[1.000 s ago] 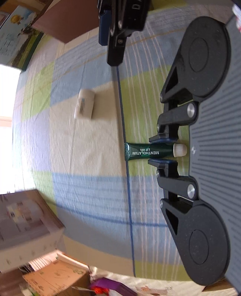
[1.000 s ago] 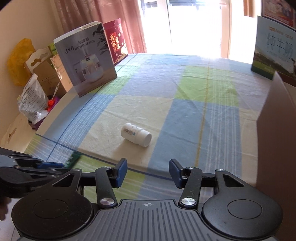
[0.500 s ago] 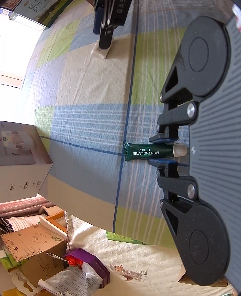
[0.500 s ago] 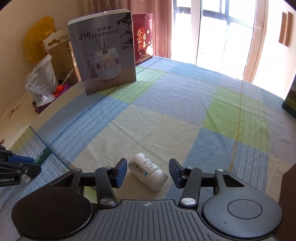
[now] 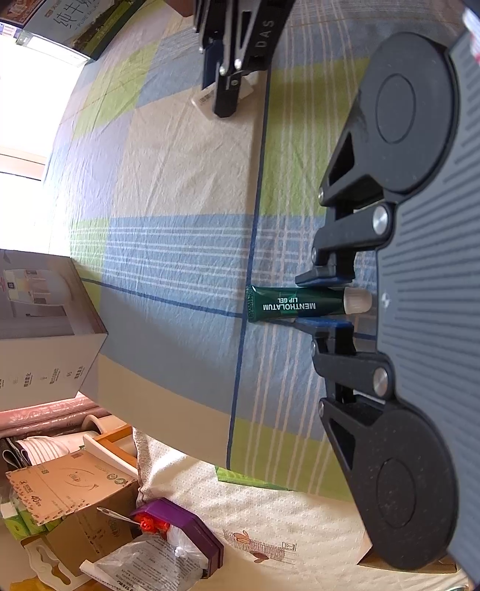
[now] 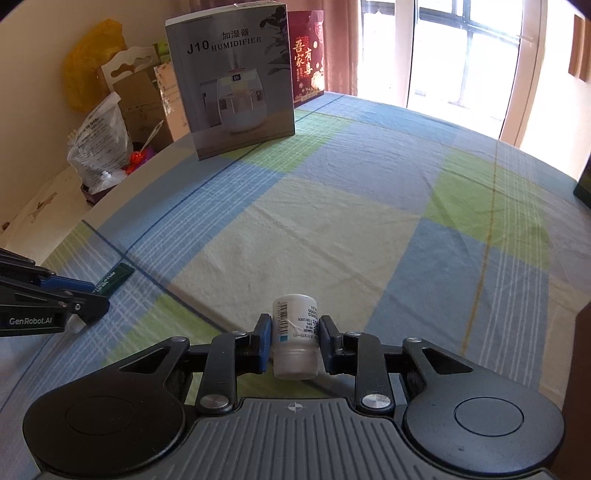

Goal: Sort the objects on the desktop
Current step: 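Carry the lip gel tube with the left tool into the box while the right tool carries the bottle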

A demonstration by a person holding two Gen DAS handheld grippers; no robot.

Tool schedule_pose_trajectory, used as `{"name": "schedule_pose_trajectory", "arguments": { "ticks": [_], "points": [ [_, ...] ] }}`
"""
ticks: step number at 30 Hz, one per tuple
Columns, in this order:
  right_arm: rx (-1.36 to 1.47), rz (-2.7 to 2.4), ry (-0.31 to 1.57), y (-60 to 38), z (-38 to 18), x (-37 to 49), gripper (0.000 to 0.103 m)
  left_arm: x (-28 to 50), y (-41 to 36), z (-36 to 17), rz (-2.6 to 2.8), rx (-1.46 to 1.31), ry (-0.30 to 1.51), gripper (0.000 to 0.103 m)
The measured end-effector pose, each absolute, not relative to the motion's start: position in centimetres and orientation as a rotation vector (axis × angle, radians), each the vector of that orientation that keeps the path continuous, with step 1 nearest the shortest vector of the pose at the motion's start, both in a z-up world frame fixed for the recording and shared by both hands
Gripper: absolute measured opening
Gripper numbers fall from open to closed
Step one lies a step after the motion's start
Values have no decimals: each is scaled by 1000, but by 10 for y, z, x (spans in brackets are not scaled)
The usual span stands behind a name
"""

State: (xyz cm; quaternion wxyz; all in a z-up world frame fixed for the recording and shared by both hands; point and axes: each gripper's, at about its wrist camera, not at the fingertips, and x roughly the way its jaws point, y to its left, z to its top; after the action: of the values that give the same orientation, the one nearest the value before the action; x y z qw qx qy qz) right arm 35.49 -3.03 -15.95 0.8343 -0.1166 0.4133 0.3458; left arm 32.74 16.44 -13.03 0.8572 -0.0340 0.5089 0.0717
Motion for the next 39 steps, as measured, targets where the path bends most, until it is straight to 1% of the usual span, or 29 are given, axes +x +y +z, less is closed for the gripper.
{"name": "schedule_pose_trajectory", "arguments": {
  "ticks": [11, 19, 28, 31, 33, 39],
  "points": [
    [-148, 668, 993, -101, -149, 281, 24, 300, 117, -129, 15, -41, 1094, 13],
    [-108, 525, 1041, -178, -142, 233, 24, 264, 51, -127, -170, 13, 1113, 13],
    [-57, 398, 1039, -246, -136, 191, 24, 223, -22, -126, -354, 95, 1123, 13],
    [-46, 380, 1028, -258, -135, 184, 24, 217, -35, -126, -350, 123, 1122, 14],
    [-49, 379, 1025, -263, -136, 182, 24, 216, -39, -126, -334, 131, 1123, 18],
    [-98, 414, 978, -263, -140, 178, 26, 214, -50, -128, -276, 166, 1131, 23]
  ]
}}
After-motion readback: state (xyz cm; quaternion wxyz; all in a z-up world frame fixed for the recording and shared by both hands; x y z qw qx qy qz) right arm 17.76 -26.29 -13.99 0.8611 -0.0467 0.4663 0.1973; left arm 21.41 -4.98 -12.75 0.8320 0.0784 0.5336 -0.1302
